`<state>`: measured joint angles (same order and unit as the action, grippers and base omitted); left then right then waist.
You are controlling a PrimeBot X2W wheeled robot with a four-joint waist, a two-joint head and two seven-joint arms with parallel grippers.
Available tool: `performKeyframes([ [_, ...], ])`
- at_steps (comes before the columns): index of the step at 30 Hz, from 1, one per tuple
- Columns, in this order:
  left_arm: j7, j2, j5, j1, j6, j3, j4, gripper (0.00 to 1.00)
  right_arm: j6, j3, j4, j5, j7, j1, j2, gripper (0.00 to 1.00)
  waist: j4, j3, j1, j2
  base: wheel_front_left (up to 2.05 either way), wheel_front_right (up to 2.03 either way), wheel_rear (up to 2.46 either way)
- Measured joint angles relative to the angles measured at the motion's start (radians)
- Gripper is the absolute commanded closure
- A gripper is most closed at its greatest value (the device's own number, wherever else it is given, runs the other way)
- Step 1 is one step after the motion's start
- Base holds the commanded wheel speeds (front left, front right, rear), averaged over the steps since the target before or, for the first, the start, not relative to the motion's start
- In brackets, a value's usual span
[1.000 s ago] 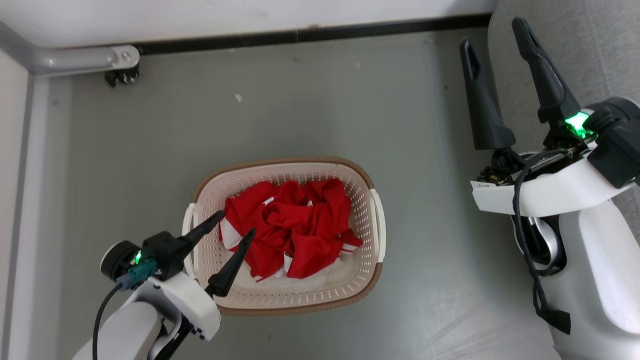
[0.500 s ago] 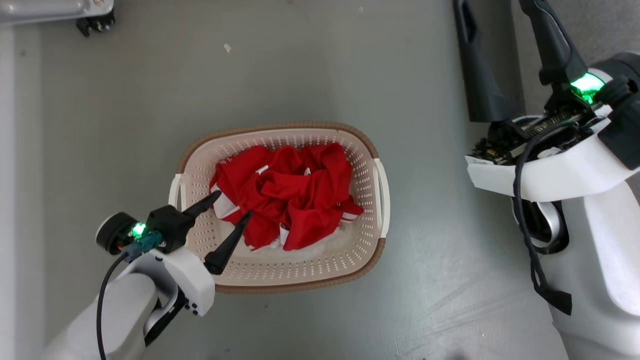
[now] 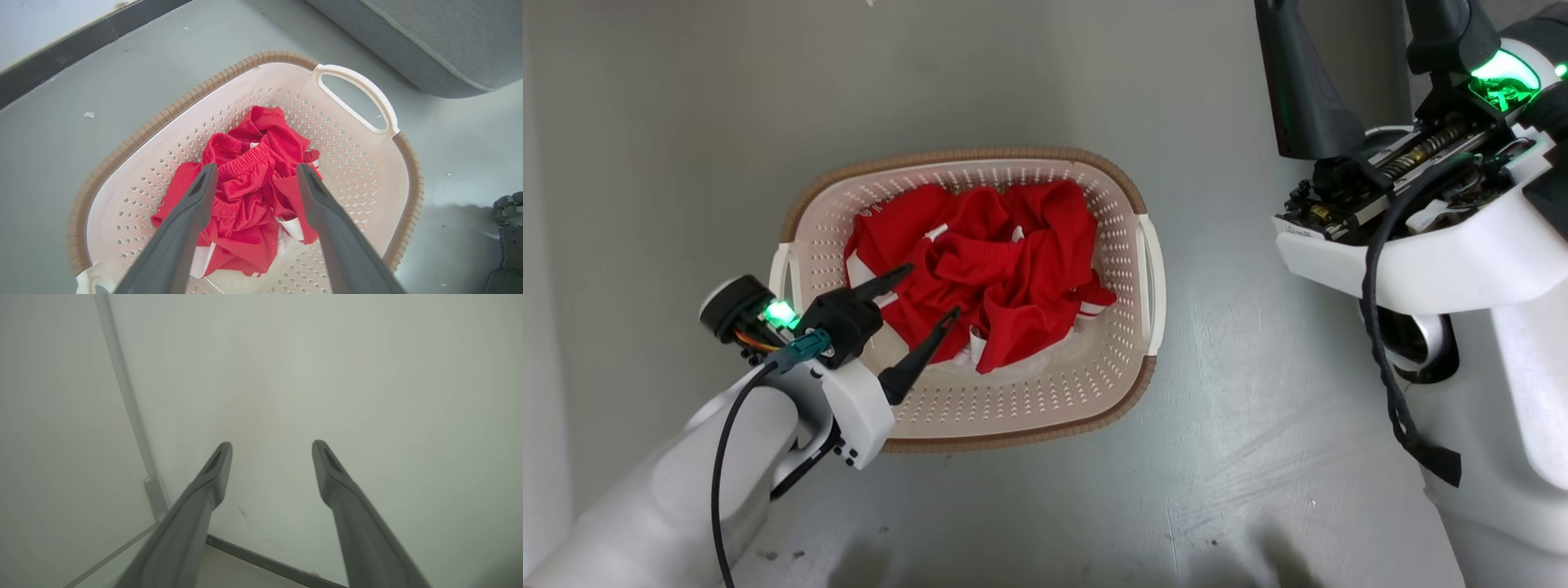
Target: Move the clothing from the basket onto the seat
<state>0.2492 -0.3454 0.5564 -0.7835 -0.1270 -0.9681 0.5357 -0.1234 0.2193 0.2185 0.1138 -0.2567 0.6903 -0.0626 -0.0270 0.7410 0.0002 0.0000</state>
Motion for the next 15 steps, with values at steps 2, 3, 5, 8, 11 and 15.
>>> performKeyframes([
  [2, 0.0, -0.001, -0.014, -0.023, 0.0, -0.02, 0.012, 0.0, 0.0, 0.002, 0.0, 0.0, 0.0, 0.009, -0.001, 0.0, 0.0, 0.016, 0.0, 0.0, 0.0, 0.0, 0.0],
  [3, 0.0, -0.002, -0.018, -0.034, 0.0, -0.028, 0.019, 0.0, 0.0, 0.002, 0.002, 0.0, 0.0, 0.016, -0.001, 0.0, 0.0, 0.024, 0.0, 0.0, 0.0, 0.0, 0.0],
  [5, 0.0, -0.001, -0.024, -0.053, 0.0, -0.036, 0.033, 0.0, 0.0, 0.002, 0.007, 0.0, 0.0, 0.018, -0.001, 0.0, 0.0, 0.039, 0.0, 0.0, 0.0, 0.0, 0.0],
  [8, 0.0, 0.002, -0.024, -0.076, 0.0, -0.051, 0.053, 0.0, 0.0, 0.002, 0.009, 0.0, 0.0, 0.023, -0.001, 0.0, 0.0, 0.061, 0.0, 0.0, 0.0, 0.0, 0.0],
  [11, 0.0, 0.004, -0.026, -0.101, 0.0, -0.06, 0.077, 0.0, 0.0, 0.004, 0.02, 0.0, 0.0, 0.044, -0.002, 0.0, -0.001, 0.082, 0.0, 0.0, 0.0, 0.0, 0.0],
  [15, 0.0, 0.011, -0.026, -0.13, 0.0, -0.088, 0.094, 0.0, 0.0, 0.027, 0.044, -0.003, 0.0, 0.081, -0.002, 0.0, -0.004, 0.107, 0.0, 0.0, 0.0, 0.0, 0.0],
])
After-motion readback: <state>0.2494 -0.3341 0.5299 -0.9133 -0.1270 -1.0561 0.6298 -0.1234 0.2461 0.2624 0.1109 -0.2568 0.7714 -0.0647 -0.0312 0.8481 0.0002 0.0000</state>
